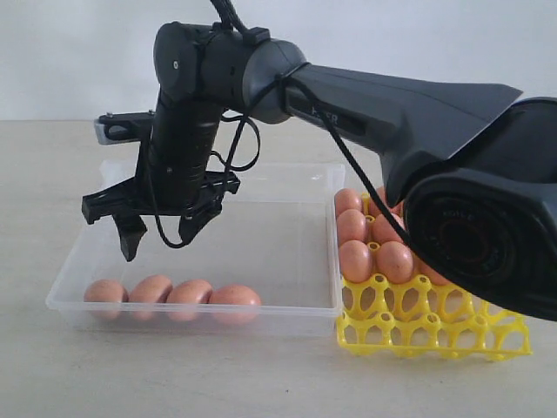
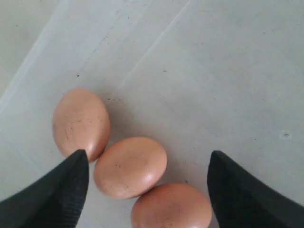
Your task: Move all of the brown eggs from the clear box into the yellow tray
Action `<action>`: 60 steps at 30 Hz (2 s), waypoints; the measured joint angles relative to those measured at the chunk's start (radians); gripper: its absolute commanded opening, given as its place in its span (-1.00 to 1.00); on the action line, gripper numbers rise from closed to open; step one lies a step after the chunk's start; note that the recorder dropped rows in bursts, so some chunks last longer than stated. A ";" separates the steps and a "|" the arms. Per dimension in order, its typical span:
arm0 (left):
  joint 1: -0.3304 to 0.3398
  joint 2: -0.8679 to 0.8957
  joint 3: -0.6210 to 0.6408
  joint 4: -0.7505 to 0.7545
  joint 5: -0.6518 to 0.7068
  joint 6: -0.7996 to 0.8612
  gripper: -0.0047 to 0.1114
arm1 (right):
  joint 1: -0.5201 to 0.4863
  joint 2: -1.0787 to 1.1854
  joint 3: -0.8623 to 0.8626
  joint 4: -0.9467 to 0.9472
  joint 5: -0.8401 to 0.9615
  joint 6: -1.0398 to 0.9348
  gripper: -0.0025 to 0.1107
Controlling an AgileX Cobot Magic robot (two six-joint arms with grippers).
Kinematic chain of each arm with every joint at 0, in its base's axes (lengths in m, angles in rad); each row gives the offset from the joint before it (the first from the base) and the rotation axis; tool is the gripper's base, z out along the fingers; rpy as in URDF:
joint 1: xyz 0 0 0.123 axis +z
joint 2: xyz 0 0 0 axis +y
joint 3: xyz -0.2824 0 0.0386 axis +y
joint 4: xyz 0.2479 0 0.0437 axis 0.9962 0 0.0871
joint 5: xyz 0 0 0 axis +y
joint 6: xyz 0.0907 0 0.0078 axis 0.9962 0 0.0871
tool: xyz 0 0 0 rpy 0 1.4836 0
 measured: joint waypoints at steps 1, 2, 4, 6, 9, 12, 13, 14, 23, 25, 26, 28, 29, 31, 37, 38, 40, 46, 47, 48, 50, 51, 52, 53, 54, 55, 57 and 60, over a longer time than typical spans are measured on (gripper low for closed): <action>0.000 0.000 0.000 0.000 0.000 0.000 -0.99 | 0.000 0.000 0.000 -0.007 0.001 0.002 0.23; 0.000 0.000 0.000 0.000 0.000 0.000 -0.99 | 0.000 0.000 0.000 -0.010 0.001 0.005 0.23; 0.000 0.000 0.000 0.000 0.000 0.000 -0.99 | 0.000 0.000 0.000 -0.012 0.004 0.007 0.23; 0.000 0.000 0.000 0.000 0.000 0.000 -0.99 | 0.000 0.000 0.000 -0.016 0.004 0.001 0.23; 0.000 0.000 0.000 0.000 0.000 0.000 -0.99 | 0.000 0.000 0.000 -0.047 0.004 -0.061 0.23; 0.000 0.000 0.000 0.000 0.000 0.000 -0.99 | -0.010 0.000 0.000 -0.061 0.004 -0.141 0.23; 0.000 0.000 0.000 0.000 0.000 0.000 -0.99 | -0.018 0.000 0.000 -0.064 0.004 -0.161 0.23; 0.000 0.000 0.000 0.000 0.000 0.000 -0.99 | -0.028 -0.002 0.000 -0.064 0.004 -0.181 0.23; 0.000 0.000 0.000 0.000 0.000 0.000 -0.99 | -0.112 -0.061 0.029 0.156 0.003 -0.344 0.23; 0.000 0.000 0.000 0.000 0.000 0.000 -0.99 | -0.113 -0.078 0.069 0.192 0.003 -0.370 0.23; 0.000 0.000 0.000 0.000 0.000 0.000 -0.99 | -0.113 -0.083 0.095 0.199 0.003 -0.382 0.23; 0.000 0.000 0.000 0.000 0.000 0.000 -0.99 | -0.114 -0.090 0.147 0.198 0.003 -0.394 0.23; 0.000 0.000 0.000 0.000 0.000 0.000 -0.99 | -0.116 -0.094 0.177 0.194 0.003 -0.399 0.23; 0.000 0.000 0.000 0.000 0.000 0.000 -0.99 | -0.123 -0.102 0.229 0.175 0.005 -0.404 0.23; 0.000 0.000 0.000 0.000 0.000 0.000 -0.99 | -0.140 -0.130 0.309 0.153 0.005 -0.445 0.23; 0.000 0.000 0.000 0.000 0.000 0.000 -0.99 | -0.140 -0.132 0.316 0.153 0.005 -0.446 0.23; 0.000 0.000 0.000 0.000 0.000 0.000 -0.99 | -0.140 -0.133 0.328 0.148 0.005 -0.454 0.23; 0.000 0.000 0.000 0.000 0.000 0.000 -0.99 | -0.140 -0.133 0.334 0.084 0.005 -0.461 0.23; 0.000 0.000 0.000 0.000 0.000 0.000 -0.99 | -0.140 -0.133 0.334 0.081 0.005 -0.461 0.23; 0.000 0.000 0.000 0.000 0.000 0.000 -0.99 | -0.140 -0.133 0.334 0.079 0.005 -0.462 0.23; 0.000 0.000 0.000 0.000 0.000 0.000 -0.99 | -0.140 -0.133 0.334 0.078 0.005 -0.470 0.23; 0.000 0.000 0.000 0.000 0.000 0.000 -0.99 | -0.140 -0.133 0.334 0.077 0.005 -0.472 0.23; 0.000 0.000 0.000 0.000 0.000 0.000 -0.99 | -0.140 -0.133 0.334 0.077 0.005 -0.474 0.23; 0.000 0.000 0.000 0.000 0.000 0.000 -0.99 | -0.140 -0.133 0.334 0.077 0.005 -0.477 0.23; 0.000 0.000 0.000 0.000 0.000 0.000 -0.99 | -0.140 -0.133 0.334 0.077 0.005 -0.490 0.23; 0.000 0.000 0.000 0.000 0.000 0.000 -0.99 | -0.140 -0.133 0.334 0.075 0.005 -0.501 0.23; 0.000 0.000 0.000 0.000 0.000 0.000 -0.99 | -0.140 -0.133 0.334 0.075 0.005 -0.527 0.16; 0.000 0.000 0.000 0.000 0.000 0.000 -0.99 | -0.140 -0.133 0.334 0.075 0.005 -0.568 0.01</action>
